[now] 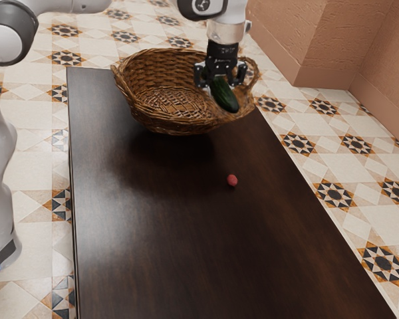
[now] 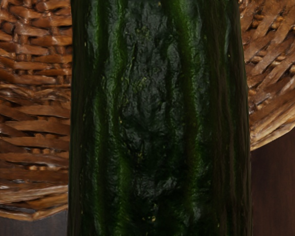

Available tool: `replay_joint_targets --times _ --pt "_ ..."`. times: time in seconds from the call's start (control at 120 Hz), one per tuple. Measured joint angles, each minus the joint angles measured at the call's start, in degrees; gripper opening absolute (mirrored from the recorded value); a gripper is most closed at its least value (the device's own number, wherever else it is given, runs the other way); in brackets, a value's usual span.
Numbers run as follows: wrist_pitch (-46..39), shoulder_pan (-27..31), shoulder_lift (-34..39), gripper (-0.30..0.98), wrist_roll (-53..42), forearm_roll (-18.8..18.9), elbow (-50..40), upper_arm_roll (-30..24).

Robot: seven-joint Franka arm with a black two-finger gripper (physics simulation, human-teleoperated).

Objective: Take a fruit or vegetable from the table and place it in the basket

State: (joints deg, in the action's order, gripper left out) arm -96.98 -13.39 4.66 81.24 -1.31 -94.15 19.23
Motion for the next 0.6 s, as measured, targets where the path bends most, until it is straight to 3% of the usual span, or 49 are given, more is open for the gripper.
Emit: replay_joint_targets --times 0.108,0.308,0.542,0.6 --pt "1.35 7.01 0.12 0.19 -0.09 0.22 0.0 1.19" --pt "2.55 4.37 -0.68 0.19 -0.22 0.3 0.0 1.46" --pt "3.04 8.08 -0.65 0.19 -0.35 0.31 0.0 3.43" --pt "3.07 8.17 -0.63 0.33 -0.38 0.24 -0.06 3.71"
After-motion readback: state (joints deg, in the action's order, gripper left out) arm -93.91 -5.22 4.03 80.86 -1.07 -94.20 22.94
